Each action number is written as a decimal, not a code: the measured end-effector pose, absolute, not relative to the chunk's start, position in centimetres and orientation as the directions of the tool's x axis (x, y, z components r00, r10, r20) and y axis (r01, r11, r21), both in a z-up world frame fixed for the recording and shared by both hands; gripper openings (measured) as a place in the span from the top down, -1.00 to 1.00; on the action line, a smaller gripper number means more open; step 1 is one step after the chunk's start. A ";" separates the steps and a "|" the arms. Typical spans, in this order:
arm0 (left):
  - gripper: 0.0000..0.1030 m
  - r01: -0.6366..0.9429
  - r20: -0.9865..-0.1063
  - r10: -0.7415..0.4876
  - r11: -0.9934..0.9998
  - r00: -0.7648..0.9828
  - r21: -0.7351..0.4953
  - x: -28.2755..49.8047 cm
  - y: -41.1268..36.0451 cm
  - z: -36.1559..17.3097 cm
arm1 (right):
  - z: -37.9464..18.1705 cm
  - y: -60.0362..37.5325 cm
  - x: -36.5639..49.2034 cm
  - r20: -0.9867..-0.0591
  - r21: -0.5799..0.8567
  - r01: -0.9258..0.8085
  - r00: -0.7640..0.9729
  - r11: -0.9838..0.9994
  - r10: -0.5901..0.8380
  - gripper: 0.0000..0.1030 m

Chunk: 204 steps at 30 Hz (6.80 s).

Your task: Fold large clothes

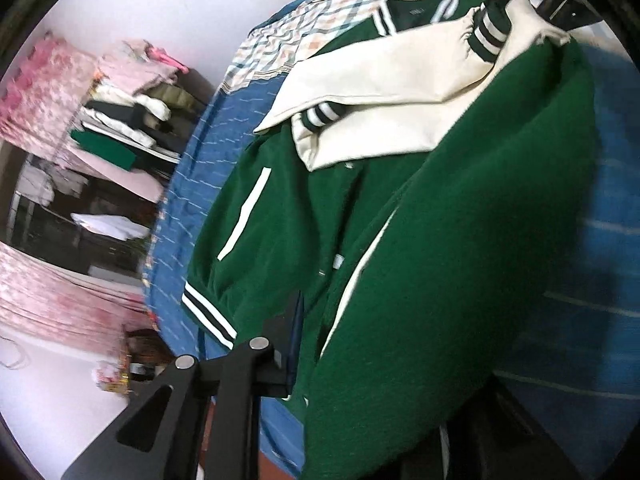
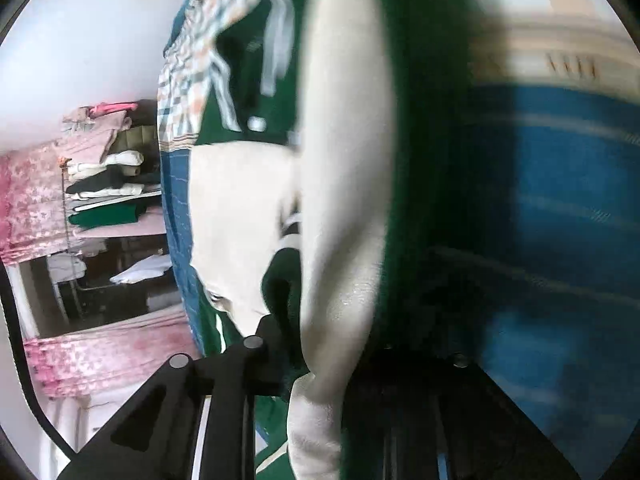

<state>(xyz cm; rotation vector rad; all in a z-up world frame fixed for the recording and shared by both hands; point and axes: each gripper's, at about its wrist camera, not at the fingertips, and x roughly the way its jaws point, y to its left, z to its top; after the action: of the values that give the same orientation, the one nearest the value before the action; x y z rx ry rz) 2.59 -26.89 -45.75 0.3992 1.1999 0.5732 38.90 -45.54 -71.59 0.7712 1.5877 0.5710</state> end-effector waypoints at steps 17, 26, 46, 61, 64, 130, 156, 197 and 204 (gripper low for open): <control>0.41 -0.628 -0.981 -0.025 0.765 0.194 -0.143 3.5 8.1 -45.0 | -56.4 -12.2 45.5 -0.881 0.473 -0.075 -0.065 0.878 0.469 0.61; -0.23 -0.795 -0.935 -0.166 0.492 0.315 -0.355 -1.5 19.0 -50.0 | -67.7 -0.1 46.4 -0.893 0.420 -0.102 -0.220 0.902 0.392 -0.01; -0.47 -0.814 -0.985 0.164 0.578 0.045 0.059 -0.7 14.2 -54.5 | -72.1 -29.3 47.6 -0.812 0.577 0.094 -0.038 0.811 0.582 -0.53; -0.57 -0.739 -0.964 0.264 0.652 0.009 0.171 2.9 14.6 -55.0 | -75.8 -28.8 52.7 -0.698 0.713 0.071 -0.008 0.697 0.716 0.37; -0.57 -0.728 -0.964 0.266 0.661 0.002 0.181 3.0 14.7 -54.9 | -74.4 -29.8 51.7 -0.696 0.717 0.096 0.051 0.691 0.716 0.68; -0.29 -0.529 -0.958 0.113 0.848 0.263 -0.045 11.7 11.7 -53.2 | -62.3 -65.7 25.6 -0.973 0.229 0.332 0.054 0.915 0.224 0.87; 0.88 -0.397 -0.945 0.176 0.916 0.276 0.055 17.4 10.7 -53.6 | -63.8 -62.4 24.5 -0.988 0.153 0.192 0.034 0.969 0.149 0.90; -1.00 -0.325 -0.931 0.264 0.929 0.253 0.175 15.8 0.2 -55.6 | -64.3 -56.8 18.5 -1.000 0.020 0.239 0.006 0.971 0.019 0.43; -1.00 -0.382 -0.937 0.253 0.912 0.240 0.148 13.4 0.9 -52.8 | -66.5 -62.9 19.0 -0.996 0.048 0.417 -0.042 0.908 0.072 0.41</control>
<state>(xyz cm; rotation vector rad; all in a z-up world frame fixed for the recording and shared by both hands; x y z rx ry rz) 13.35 0.88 -52.83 -0.1199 1.2560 0.4358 19.02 -62.87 -66.51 0.3879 1.6006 -0.2893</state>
